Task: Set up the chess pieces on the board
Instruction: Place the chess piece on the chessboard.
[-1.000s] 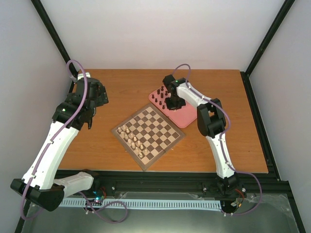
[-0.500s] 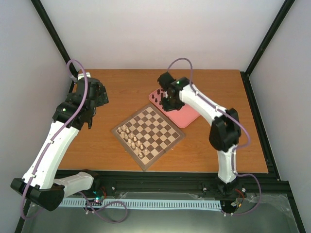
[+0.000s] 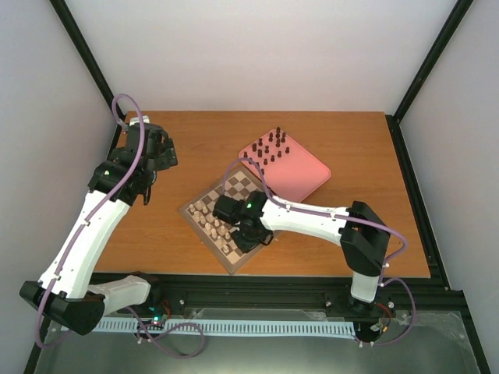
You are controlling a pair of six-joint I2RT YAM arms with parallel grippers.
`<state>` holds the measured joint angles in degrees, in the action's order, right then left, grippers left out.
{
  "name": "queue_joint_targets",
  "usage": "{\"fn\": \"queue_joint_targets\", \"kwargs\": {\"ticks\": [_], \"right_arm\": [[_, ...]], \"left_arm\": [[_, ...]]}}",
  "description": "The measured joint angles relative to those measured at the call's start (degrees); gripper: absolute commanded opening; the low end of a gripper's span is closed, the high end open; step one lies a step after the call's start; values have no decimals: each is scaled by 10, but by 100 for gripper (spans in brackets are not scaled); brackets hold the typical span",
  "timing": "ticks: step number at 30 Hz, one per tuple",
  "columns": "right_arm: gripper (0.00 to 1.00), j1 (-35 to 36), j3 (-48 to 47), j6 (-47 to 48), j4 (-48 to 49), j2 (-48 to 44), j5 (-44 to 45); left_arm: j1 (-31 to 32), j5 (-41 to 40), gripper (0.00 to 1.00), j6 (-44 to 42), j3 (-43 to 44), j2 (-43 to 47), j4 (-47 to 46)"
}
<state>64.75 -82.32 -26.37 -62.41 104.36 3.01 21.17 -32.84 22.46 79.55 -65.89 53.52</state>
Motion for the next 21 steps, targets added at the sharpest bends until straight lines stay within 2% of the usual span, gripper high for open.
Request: {"fn": "queue_joint_targets", "kwargs": {"ticks": [8,21], "right_arm": [[3,43,5,2,40,17,-7],[3,47,4,7,66,47,-3]], "left_arm": [[0,10,100,5,0,-1,0],[0,10,100,6,-3,6,1]]}}
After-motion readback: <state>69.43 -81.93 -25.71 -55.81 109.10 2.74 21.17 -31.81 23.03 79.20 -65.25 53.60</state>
